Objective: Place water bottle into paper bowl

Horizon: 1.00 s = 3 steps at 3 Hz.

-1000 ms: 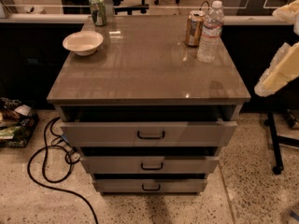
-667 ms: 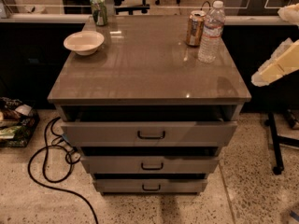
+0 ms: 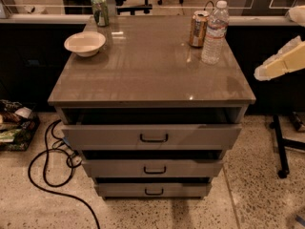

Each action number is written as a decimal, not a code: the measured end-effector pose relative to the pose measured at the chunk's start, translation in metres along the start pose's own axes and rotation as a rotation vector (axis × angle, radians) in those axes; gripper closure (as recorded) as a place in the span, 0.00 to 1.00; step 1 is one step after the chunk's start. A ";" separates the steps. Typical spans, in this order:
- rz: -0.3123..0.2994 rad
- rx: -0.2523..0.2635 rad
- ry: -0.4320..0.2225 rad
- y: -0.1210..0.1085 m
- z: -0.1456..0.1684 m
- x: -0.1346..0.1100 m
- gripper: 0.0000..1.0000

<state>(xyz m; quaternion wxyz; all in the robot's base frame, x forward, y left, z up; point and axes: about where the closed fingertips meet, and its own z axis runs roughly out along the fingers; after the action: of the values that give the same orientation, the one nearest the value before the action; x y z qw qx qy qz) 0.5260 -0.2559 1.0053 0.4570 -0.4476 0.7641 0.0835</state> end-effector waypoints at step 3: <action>-0.028 0.057 -0.183 -0.059 0.031 -0.007 0.00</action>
Offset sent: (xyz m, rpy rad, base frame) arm 0.0618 -0.0193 0.0050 0.0905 -0.1643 0.0087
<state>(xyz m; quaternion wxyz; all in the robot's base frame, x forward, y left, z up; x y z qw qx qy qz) 0.5910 -0.2694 1.0100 0.5386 -0.4356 0.7148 0.0960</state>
